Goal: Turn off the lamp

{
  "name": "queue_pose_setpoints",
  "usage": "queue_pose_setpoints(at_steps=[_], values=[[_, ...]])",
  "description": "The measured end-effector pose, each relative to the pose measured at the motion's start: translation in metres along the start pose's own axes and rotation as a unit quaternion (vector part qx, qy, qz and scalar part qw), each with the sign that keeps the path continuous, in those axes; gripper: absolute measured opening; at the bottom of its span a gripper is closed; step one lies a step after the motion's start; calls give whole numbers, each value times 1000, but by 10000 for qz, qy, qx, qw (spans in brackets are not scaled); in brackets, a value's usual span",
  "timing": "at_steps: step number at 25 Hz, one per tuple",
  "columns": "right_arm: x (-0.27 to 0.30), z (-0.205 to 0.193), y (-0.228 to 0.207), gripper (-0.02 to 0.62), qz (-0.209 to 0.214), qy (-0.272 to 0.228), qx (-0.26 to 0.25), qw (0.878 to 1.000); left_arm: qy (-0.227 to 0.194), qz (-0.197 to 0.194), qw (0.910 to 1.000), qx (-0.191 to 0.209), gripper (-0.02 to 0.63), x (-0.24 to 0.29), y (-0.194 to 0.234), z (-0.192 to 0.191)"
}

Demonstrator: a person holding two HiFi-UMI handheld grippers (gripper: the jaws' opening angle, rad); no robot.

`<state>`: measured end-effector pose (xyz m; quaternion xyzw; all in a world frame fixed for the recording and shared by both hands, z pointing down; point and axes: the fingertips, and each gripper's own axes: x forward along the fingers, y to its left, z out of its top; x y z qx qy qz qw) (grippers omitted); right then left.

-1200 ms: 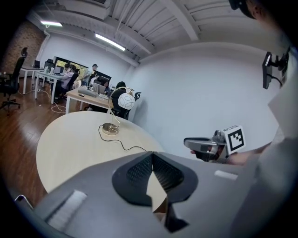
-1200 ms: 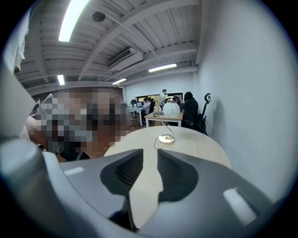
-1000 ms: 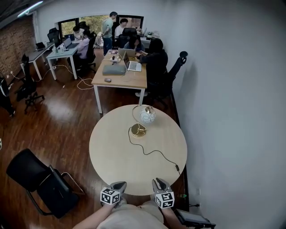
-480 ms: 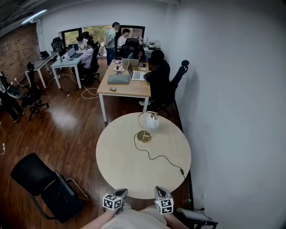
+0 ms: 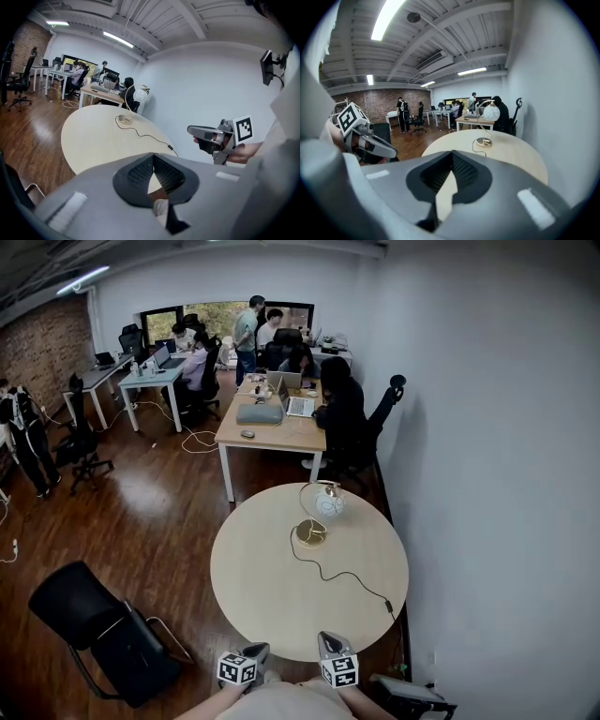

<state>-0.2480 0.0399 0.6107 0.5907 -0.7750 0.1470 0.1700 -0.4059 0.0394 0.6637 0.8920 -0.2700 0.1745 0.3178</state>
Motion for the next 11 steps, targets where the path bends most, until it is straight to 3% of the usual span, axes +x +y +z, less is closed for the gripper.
queue_pose_setpoints(at_steps=[11], values=[[9, -4, 2, 3, 81, 7, 147, 9999, 8, 111, 9999, -112, 0, -2, 10, -4]])
